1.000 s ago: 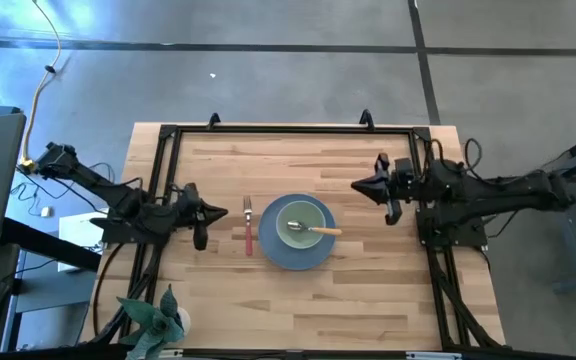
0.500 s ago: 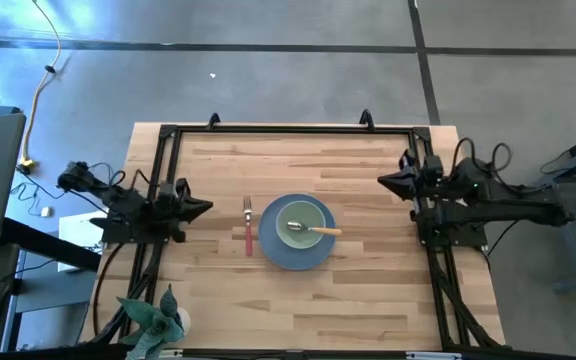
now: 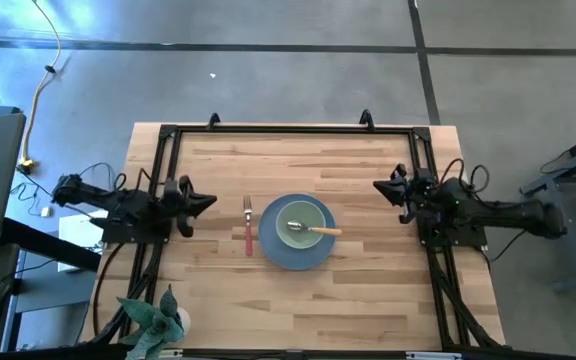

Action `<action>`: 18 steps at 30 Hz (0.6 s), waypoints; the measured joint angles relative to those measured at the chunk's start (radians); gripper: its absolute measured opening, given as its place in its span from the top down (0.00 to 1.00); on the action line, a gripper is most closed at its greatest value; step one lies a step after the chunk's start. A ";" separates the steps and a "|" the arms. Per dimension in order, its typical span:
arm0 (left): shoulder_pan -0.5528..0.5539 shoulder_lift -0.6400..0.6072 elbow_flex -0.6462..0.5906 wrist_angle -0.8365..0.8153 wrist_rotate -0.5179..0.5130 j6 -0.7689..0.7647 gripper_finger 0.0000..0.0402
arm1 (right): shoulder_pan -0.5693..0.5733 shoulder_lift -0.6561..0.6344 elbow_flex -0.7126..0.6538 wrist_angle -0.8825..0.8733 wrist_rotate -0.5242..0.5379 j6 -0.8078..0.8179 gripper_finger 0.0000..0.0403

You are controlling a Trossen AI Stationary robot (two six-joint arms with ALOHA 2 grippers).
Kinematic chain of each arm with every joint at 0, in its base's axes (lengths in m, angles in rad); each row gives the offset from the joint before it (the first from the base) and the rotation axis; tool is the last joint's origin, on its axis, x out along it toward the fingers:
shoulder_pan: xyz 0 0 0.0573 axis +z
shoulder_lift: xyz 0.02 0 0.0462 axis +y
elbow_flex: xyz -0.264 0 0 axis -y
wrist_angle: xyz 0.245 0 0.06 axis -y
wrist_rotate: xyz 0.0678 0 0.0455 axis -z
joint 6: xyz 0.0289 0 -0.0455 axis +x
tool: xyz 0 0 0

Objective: Set table place
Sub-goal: Return to Home Position

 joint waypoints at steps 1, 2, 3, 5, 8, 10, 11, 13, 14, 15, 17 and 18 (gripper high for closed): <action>0.024 -0.001 0.000 0.006 0.024 0.003 1.00 | -0.007 -0.007 0.001 -0.015 0.008 -0.001 1.00; 0.048 -0.002 0.000 0.009 0.051 0.002 1.00 | -0.013 -0.010 0.002 -0.043 0.011 -0.001 1.00; 0.069 -0.001 0.000 0.006 0.087 -0.003 1.00 | -0.018 -0.009 0.002 -0.049 0.014 -0.002 1.00; 0.107 -0.001 0.000 0.002 0.149 -0.010 1.00 | -0.023 -0.008 0.002 -0.051 0.015 -0.012 1.00; 0.145 0.004 0.000 0.002 0.172 -0.008 1.00 | -0.023 -0.008 0.005 -0.072 0.014 -0.019 1.00; 0.162 0.004 0.000 0.001 0.164 -0.007 1.00 | -0.023 -0.008 0.005 -0.125 0.014 -0.059 1.00; 0.168 0.004 0.000 0.001 0.160 -0.007 1.00 | -0.023 -0.008 0.005 -0.157 0.014 -0.075 1.00; 0.174 0.004 0.000 0.001 0.157 -0.007 1.00 | -0.022 -0.007 0.005 -0.232 0.013 -0.073 1.00; 0.174 0.004 0.000 0.001 0.157 -0.007 1.00 | -0.022 -0.004 0.005 -0.266 0.012 -0.061 1.00; 0.172 0.004 0.000 0.001 0.157 -0.007 1.00 | -0.022 -0.004 0.005 -0.301 0.012 -0.045 1.00; 0.172 0.004 0.000 0.001 0.157 -0.007 1.00 | -0.022 -0.004 0.005 -0.344 0.011 -0.012 1.00; 0.172 0.004 0.000 0.001 0.157 -0.007 1.00 | -0.022 -0.004 0.005 -0.355 0.012 -0.001 1.00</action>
